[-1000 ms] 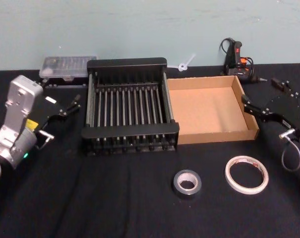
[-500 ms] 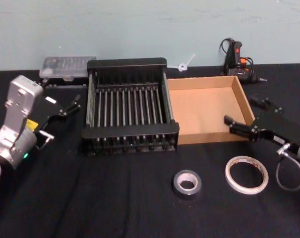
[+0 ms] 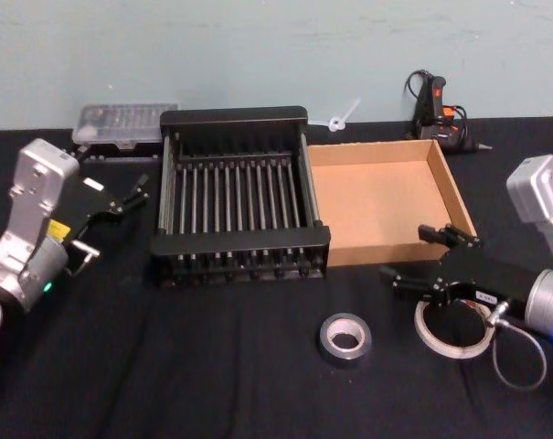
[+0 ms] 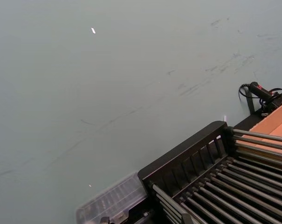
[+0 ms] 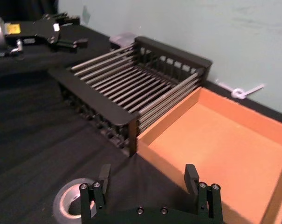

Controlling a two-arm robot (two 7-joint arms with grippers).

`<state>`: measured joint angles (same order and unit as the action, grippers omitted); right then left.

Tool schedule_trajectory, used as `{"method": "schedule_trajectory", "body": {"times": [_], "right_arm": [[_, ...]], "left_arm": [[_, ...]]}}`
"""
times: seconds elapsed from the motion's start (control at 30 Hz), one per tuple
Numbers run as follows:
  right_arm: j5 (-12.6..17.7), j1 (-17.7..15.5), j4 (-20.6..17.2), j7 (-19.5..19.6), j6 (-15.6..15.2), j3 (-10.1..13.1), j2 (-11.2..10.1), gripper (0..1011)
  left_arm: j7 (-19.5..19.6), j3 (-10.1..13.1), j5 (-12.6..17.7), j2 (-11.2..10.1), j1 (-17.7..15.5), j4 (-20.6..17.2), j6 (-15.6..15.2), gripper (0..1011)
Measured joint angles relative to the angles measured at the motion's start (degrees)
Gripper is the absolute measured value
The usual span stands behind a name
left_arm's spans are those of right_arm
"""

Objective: Pick up the white tape and place it into the black box , Pick up the silver tape and place it into the brown box.

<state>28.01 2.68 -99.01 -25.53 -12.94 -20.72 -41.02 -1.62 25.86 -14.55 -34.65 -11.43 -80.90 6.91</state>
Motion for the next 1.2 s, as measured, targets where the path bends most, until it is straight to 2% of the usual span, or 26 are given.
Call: {"method": "schedule_trajectory", "body": {"times": [0.33,0.7,1.2], "right_arm": [[-0.7,1.1,0.3,-2.7,-2.3,-2.1,-0.5,1002],[-1.7,3.4,1.5,-6.1,-3.7,-5.6,-1.0,1002],[-3.2,7.1,4.3,-8.3,-5.0,-9.4,-0.2,1002]], "left_arm": [[0.0,0.0,0.0,0.0,0.0,0.0,0.0,1001],[0.0,0.0,0.0,0.0,0.0,0.0,0.0,1001],[0.0,0.0,0.0,0.0,0.0,0.0,0.0,1001]]}}
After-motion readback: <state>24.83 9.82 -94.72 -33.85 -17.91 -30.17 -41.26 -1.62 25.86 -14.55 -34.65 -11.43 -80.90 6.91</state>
